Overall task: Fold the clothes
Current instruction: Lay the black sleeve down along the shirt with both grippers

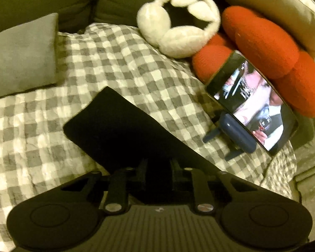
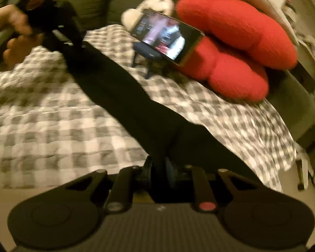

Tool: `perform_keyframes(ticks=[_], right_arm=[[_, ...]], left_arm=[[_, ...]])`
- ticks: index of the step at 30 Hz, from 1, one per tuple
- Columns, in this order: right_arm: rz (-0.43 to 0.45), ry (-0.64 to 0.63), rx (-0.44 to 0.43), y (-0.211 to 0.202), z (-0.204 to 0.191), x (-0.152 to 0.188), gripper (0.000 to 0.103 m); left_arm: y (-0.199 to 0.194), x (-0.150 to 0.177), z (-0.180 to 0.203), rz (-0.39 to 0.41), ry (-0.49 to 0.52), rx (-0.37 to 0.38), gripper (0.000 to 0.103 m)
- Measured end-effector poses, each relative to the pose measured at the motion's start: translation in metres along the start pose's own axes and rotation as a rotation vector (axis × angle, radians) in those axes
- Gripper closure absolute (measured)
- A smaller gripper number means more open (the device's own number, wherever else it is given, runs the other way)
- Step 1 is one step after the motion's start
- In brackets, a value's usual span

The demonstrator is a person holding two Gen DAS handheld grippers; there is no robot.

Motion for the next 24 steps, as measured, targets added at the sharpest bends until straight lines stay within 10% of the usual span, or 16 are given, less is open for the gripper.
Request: perform_keyframes(ticks=[12,24], right_arm=[[0.129,0.358,0.065,-0.011,0.069,-0.018,0.066],[-0.003,0.273,0.105,0.037,0.063,-0.020,0.056]], left_arm=[[-0.019,-0.026,-0.024,0.117,0.011,-0.125,0.081],[-0.003,-0.030,-0.039,0.087,0.075,-0.218,0.067]])
Point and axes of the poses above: each gripper's, at about its wrist camera, not at the fingertips, and y roughly the way its jaws point, z to its right, x to its underside, the point moved 6 cm from there along y, roughly the way its jaws point, and after that the axes turned 3 degrees about x, right-handed, at the moved point
